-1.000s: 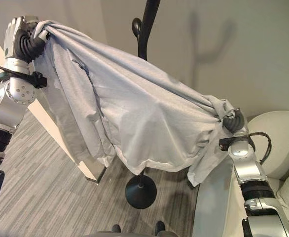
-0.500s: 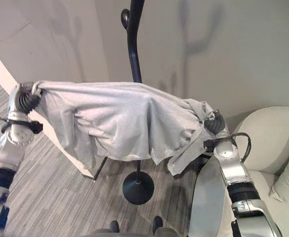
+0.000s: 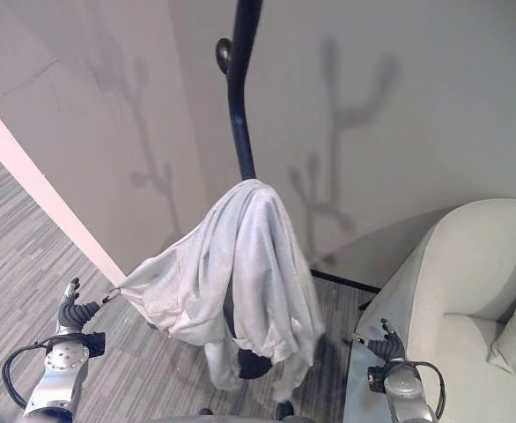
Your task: Hang the clothes on the sofa on the clothes rack.
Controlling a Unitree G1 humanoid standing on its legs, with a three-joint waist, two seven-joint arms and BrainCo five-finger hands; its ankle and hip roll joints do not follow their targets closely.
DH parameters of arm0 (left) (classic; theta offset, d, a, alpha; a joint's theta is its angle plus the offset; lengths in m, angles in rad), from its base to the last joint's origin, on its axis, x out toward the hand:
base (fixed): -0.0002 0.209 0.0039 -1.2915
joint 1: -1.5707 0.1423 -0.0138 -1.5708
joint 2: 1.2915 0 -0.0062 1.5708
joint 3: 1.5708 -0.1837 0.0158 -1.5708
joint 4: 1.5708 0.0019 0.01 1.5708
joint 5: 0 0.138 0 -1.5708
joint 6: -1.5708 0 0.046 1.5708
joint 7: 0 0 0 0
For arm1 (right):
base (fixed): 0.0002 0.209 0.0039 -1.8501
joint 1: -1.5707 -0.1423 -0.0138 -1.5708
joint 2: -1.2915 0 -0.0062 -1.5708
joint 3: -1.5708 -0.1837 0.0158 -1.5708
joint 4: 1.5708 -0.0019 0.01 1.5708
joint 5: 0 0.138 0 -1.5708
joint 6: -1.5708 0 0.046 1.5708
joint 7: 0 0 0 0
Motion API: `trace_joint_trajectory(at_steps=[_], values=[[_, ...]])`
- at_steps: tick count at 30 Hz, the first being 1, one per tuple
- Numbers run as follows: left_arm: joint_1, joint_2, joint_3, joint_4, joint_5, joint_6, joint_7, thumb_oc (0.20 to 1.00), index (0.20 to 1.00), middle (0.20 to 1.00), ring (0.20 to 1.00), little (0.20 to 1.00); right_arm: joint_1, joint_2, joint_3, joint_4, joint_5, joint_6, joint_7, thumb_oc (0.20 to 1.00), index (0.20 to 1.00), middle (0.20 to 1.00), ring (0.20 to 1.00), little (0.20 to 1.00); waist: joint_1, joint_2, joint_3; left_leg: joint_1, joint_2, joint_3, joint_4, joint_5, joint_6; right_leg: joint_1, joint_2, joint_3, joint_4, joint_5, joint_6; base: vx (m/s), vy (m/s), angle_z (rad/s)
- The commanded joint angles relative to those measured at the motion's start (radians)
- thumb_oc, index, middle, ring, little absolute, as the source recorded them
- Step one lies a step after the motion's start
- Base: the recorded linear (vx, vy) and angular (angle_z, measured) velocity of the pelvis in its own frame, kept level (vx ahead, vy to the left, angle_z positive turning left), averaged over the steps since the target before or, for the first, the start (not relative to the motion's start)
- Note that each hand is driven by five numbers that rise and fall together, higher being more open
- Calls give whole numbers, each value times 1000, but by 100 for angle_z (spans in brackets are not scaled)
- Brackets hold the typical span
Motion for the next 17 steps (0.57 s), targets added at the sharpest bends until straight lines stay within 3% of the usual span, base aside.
trace_joint_trajectory(at_steps=[1, 6, 7, 9, 14, 17], values=[[-60, 10, -17, 23, -47, -42, -36, 1000, 1000, 1000, 1000, 1000, -74, -57, 10, 16, -40, -31, 16, 1000, 1000, 1000, 1000, 1000, 12, 43, 0, 3, 34, -29, 7, -3, -12, -21, -61, -28, 3, 42, -1, -12, 11, -3], [-18, -63, -24, 75, -105, -50, -97, 1000, 1000, 1000, 1000, 1000, -40, -9, 25, 80, -11, -42, 47, 1000, 1000, 1000, 1000, 1000, 14, 45, -4, 3, 38, -25, 7, -11, -14, -21, -63, -28, 3, 39, 1, 0, 1, 1], [6, -134, 12, 126, -196, -49, -149, 1000, 1000, 1000, 1000, 1000, -8, 30, 19, 132, 8, -51, 63, 1000, 1000, 1000, 1000, 1000, 13, 48, -20, -3, 41, -23, 7, -8, -16, -25, -65, -31, 3, 39, 3, 0, 0, 0], [13, -162, 9, 218, -229, -57, -190, 1000, 1000, 1000, 1000, 1000, 6, 63, 16, 173, 31, -53, 75, 1000, 1000, 1000, 1000, 1000, 11, 51, -33, -4, 43, -18, 7, -9, -19, -29, -67, -35, 3, 41, 5, -9, 16, 1], [2, -160, -14, 389, -216, -69, -203, 1000, 1000, 1000, 1000, 1000, 0, 103, 32, 264, 52, -50, 87, 1000, 1000, 1000, 1000, 1000, 13, 49, -46, -7, 45, -15, 7, -8, -23, -33, -70, -36, 3, 41, 6, 0, 0, 0], [1, -160, -14, 389, -216, -70, -203, 1000, 1000, 1000, 1000, 1000, 0, 103, 32, 264, 52, -50, 87, 1000, 1000, 1000, 1000, 1000, 13, 49, -46, -7, 45, -15, 7, -8, -23, -33, -70, -36, 3, 41, 6, 0, 0, 0]])
